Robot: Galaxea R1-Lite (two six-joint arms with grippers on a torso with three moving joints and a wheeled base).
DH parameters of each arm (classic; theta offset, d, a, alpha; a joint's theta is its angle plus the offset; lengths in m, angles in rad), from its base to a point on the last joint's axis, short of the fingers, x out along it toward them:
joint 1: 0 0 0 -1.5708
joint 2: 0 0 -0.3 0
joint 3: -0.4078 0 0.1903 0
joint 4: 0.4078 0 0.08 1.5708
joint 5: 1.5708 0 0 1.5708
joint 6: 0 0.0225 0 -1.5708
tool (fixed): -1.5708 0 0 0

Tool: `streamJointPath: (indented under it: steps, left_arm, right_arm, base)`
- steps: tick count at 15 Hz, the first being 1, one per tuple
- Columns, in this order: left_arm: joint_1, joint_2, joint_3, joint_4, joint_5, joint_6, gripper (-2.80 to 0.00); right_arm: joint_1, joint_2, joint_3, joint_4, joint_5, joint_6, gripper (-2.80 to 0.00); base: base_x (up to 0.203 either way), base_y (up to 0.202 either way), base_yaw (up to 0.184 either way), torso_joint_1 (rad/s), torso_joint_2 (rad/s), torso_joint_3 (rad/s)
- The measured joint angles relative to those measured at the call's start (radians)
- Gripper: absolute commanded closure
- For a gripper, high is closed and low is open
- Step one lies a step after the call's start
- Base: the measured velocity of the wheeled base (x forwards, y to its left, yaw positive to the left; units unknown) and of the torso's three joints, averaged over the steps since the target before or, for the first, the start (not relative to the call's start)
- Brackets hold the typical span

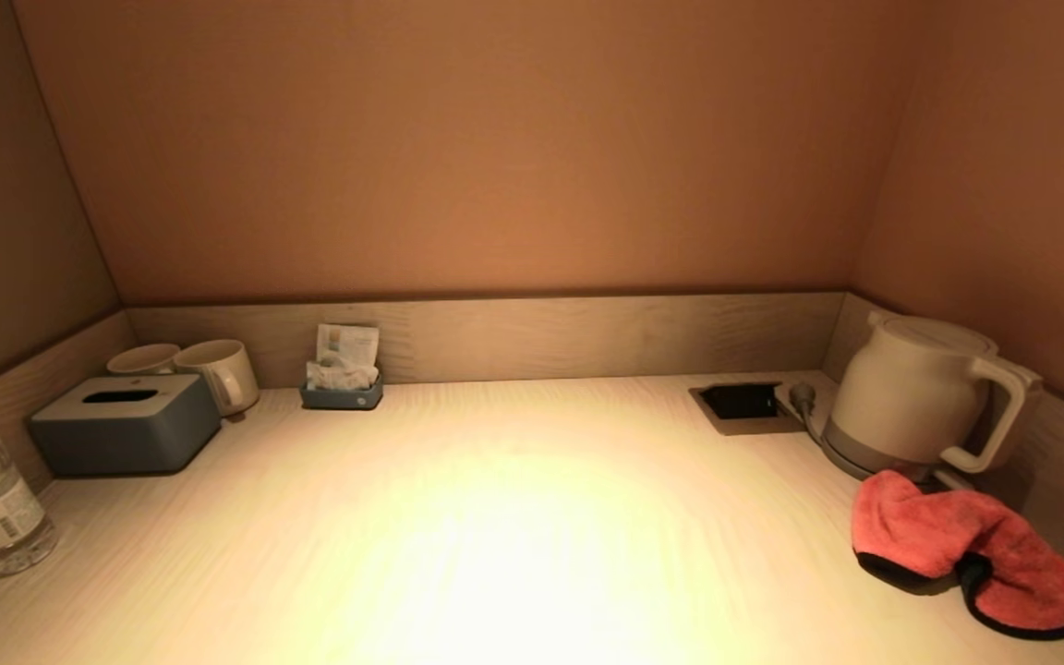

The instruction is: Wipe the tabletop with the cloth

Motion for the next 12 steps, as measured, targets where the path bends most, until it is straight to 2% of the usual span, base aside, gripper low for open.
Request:
streamJointPath:
  steps: [5,12]
  left_arm:
    - [0.001,0.000,0.000,0.000,0.000,0.000,0.00]
    - [0.000,0.000,0.000,0.000,0.000,0.001,0.00]
  right_arm:
    - [0.000,0.000,0.031,-0.059,0.005,-0.002,0.00]
    - [0.000,0.000,0.034,0.003,0.032,-0.001,0.00]
  base:
    - [0.000,0.000,0.000,0.000,0.00,0.000]
    - [0.000,0.000,0.000,0.000,0.00,0.000]
